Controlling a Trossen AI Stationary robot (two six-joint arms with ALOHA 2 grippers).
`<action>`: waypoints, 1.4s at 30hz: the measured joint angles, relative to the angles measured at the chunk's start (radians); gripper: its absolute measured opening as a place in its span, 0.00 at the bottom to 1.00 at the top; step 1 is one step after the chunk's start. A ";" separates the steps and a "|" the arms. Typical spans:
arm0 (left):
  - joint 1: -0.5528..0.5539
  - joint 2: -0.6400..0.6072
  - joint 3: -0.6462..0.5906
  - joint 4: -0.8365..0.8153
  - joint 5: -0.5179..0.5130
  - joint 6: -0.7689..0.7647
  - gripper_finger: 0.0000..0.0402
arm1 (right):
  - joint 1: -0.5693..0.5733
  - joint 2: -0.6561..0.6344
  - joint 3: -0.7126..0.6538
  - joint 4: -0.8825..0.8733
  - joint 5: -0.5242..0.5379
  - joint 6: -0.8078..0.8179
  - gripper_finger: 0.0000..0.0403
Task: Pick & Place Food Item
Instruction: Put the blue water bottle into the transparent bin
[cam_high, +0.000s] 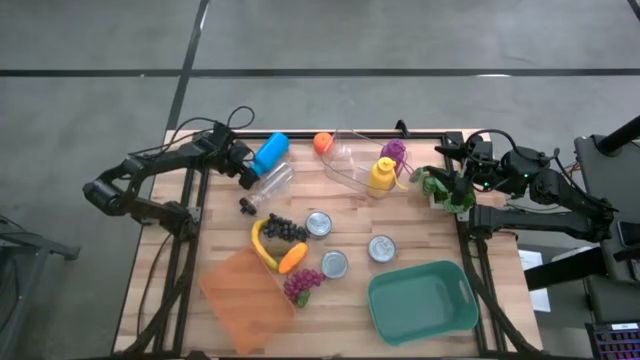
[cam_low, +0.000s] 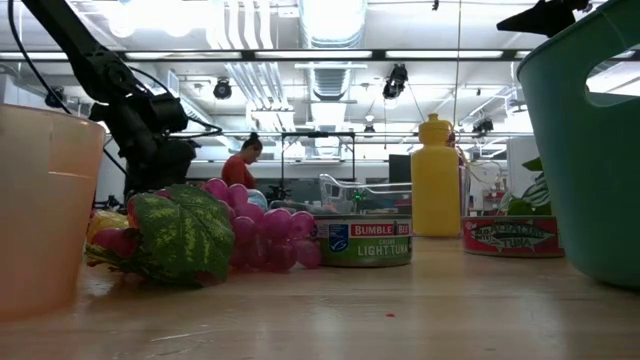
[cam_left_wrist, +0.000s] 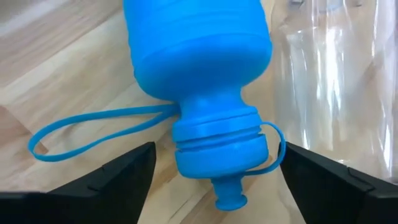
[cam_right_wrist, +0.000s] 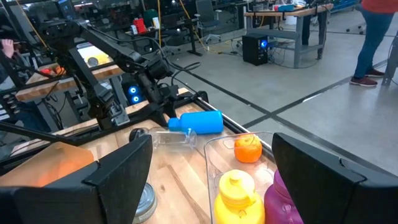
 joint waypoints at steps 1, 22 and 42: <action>0.000 0.000 0.000 0.000 -0.011 -0.006 0.85 | 0.000 0.000 0.000 0.000 0.000 0.000 0.82; -0.004 0.000 0.000 0.026 -0.046 -0.017 0.85 | 0.000 0.000 0.000 0.000 0.000 0.000 0.82; -0.004 0.000 -0.004 0.029 -0.104 0.012 0.85 | 0.000 0.000 0.000 0.000 0.000 0.000 0.82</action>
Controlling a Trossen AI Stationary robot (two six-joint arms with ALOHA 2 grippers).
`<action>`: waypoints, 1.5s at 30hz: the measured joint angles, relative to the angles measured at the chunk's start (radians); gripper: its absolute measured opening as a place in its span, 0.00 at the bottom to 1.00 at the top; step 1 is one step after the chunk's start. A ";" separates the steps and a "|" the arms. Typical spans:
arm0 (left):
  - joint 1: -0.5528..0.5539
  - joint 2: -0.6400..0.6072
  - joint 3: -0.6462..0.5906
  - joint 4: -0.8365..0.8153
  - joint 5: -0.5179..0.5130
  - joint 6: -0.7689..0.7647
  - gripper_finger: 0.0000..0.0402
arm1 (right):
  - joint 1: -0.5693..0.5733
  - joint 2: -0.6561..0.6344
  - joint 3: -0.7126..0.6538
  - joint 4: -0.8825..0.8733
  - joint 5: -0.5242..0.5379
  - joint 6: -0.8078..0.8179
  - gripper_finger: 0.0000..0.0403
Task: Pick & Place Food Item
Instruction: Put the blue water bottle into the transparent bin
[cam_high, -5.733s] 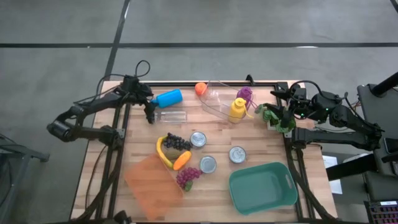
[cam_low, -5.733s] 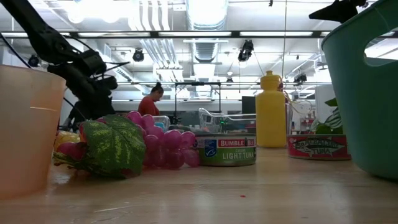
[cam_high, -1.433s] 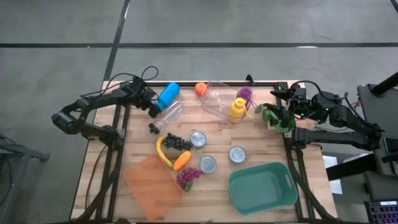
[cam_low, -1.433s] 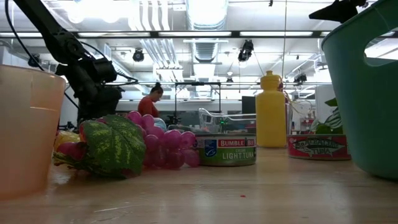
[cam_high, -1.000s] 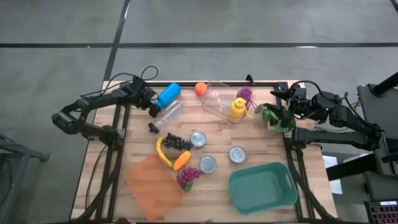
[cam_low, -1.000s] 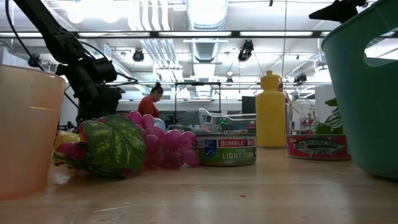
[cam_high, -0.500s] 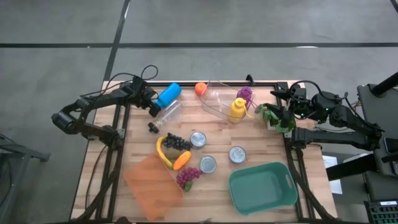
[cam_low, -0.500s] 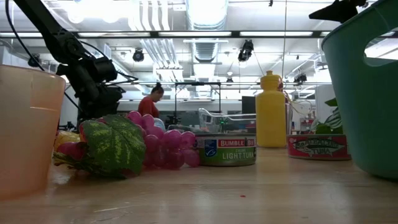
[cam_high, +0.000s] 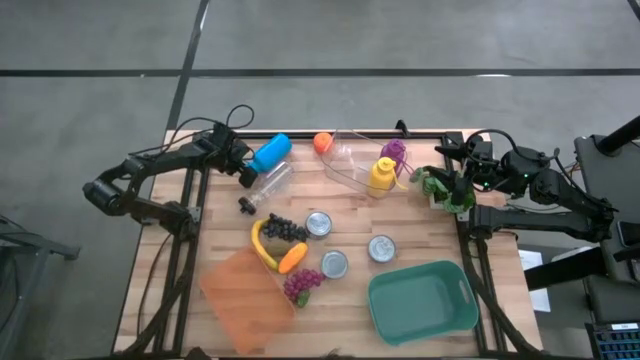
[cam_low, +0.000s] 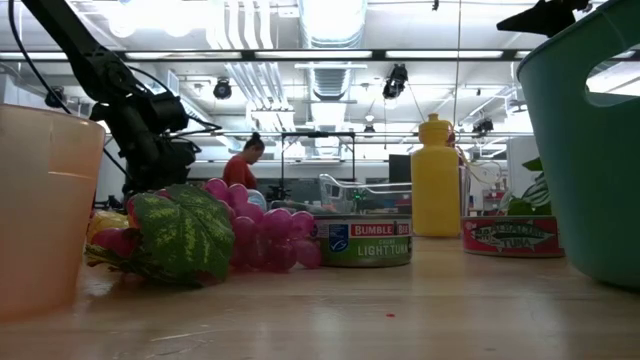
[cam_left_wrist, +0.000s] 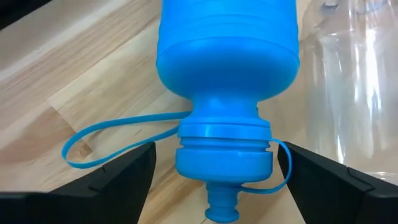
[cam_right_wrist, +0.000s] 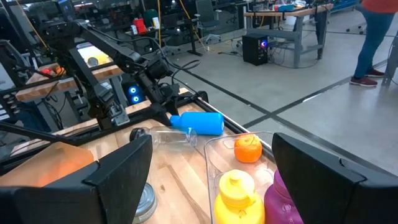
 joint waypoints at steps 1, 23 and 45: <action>0.000 0.000 0.000 0.000 -0.002 0.000 0.85 | 0.000 0.000 0.000 0.000 0.000 0.000 0.82; 0.000 0.000 -0.001 0.000 -0.007 0.009 0.55 | 0.000 0.000 0.000 0.000 0.000 0.000 0.82; -0.001 -0.002 0.081 -0.184 -0.002 -0.004 0.52 | 0.000 0.000 0.000 0.000 0.000 0.000 0.82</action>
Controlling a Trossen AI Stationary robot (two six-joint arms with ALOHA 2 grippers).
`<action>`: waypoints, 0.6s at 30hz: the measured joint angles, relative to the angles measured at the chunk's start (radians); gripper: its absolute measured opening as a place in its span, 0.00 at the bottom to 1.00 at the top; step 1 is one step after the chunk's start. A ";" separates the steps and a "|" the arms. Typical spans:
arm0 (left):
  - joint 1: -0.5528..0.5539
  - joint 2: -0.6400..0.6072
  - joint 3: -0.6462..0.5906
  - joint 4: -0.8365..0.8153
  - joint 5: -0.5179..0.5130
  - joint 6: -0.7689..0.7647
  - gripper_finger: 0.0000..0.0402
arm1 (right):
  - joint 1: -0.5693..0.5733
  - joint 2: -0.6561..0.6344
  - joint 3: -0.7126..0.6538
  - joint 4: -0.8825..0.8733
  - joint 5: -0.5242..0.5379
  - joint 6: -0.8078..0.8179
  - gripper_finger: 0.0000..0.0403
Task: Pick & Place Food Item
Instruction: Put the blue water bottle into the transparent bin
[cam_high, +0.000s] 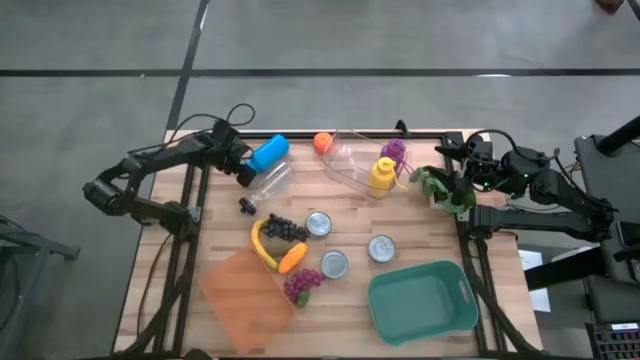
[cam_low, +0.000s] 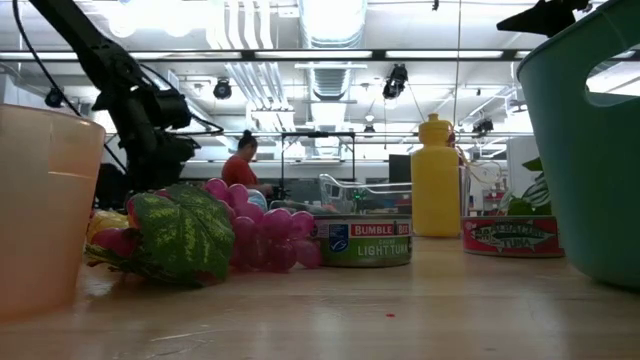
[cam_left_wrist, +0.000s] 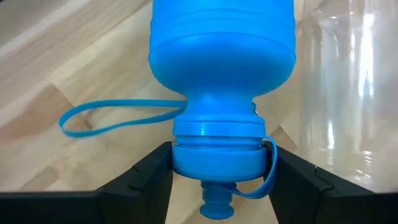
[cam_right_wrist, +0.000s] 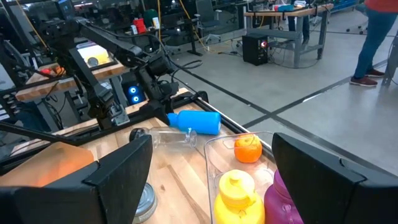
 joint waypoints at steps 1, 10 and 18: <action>0.000 0.000 0.017 -0.029 0.000 0.000 0.52 | 0.000 0.000 0.000 0.000 0.000 0.000 0.82; 0.000 0.000 0.244 -0.361 -0.005 0.000 0.52 | 0.000 0.000 0.000 0.000 0.000 0.000 0.82; 0.000 0.000 0.551 -0.686 -0.007 -0.138 0.52 | 0.000 0.000 0.000 0.000 0.000 0.000 0.82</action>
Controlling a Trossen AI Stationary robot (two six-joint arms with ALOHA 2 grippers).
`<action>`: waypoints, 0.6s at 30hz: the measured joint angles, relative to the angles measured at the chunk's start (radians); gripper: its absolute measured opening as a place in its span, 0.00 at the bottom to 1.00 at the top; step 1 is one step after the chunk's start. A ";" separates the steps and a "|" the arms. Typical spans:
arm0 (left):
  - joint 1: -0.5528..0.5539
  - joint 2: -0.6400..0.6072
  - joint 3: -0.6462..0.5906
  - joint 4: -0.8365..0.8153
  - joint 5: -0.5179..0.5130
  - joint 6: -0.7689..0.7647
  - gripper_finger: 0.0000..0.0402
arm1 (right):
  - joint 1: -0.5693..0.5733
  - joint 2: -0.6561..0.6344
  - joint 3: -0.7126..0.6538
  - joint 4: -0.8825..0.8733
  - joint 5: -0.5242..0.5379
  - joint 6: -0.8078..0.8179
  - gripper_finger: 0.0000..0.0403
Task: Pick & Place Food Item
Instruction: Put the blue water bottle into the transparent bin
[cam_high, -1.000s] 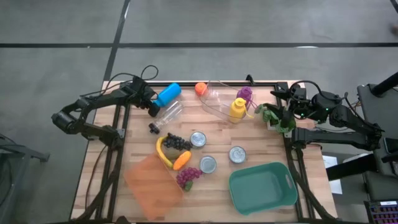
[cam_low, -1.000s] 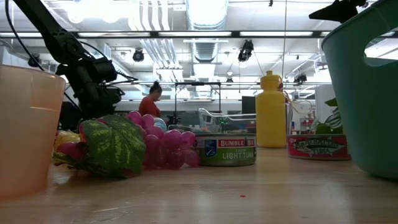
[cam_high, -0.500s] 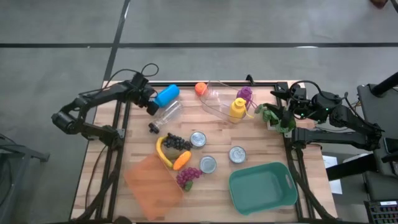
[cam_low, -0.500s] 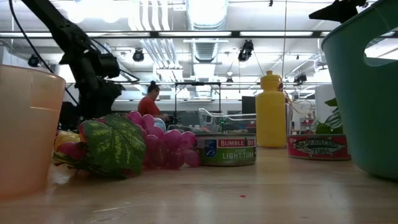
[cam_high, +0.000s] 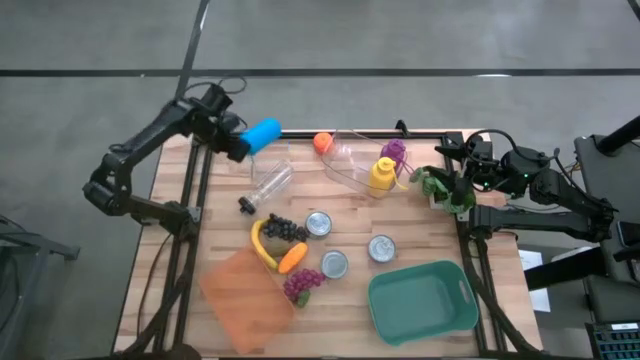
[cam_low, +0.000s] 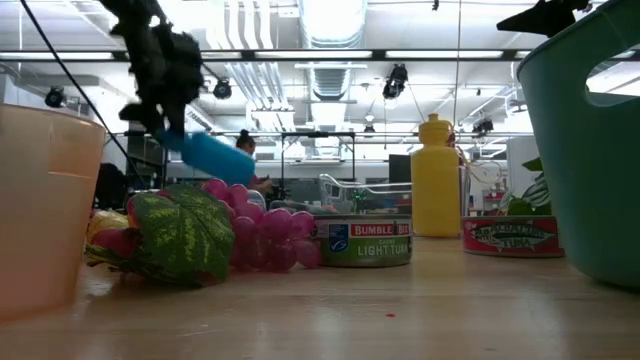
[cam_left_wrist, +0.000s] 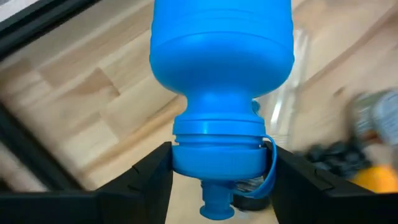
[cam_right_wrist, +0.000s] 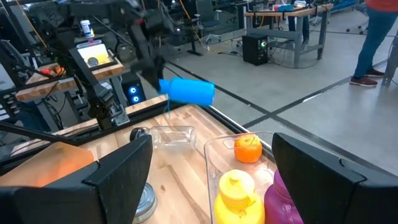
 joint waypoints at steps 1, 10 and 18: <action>0.000 0.000 0.039 -0.034 0.000 -0.042 0.52 | 0.000 0.000 0.000 0.000 0.000 0.000 0.82; -0.018 0.037 0.256 -0.179 0.220 -0.289 0.52 | 0.000 0.000 0.000 0.000 0.000 0.000 0.82; -0.049 0.205 0.370 -0.389 0.490 -0.467 0.52 | 0.000 0.000 0.000 0.000 0.000 0.000 0.82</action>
